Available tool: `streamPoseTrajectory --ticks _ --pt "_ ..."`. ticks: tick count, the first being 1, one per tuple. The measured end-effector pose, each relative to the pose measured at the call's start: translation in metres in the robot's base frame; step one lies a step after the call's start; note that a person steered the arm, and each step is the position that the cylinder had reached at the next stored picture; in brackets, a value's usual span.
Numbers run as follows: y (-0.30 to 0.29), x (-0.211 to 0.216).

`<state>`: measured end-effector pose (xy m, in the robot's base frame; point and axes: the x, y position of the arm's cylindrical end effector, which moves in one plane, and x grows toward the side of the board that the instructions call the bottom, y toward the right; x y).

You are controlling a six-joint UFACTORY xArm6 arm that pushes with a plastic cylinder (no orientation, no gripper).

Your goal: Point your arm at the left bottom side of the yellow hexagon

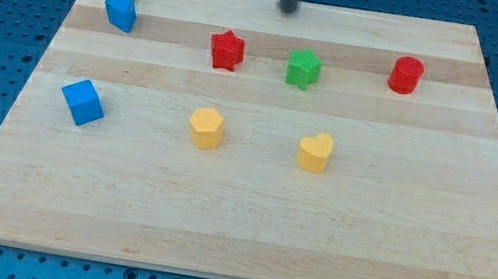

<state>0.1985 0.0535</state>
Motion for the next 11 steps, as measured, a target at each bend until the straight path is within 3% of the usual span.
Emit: streamPoseTrajectory --ticks 2,3,4,7,8,9,11 --pt "0.192 0.001" --pt "0.285 0.022" --pt "0.291 0.028" --pt "0.291 0.138" --pt "0.285 0.208" --pt "0.238 0.273" --pt "0.061 0.301"
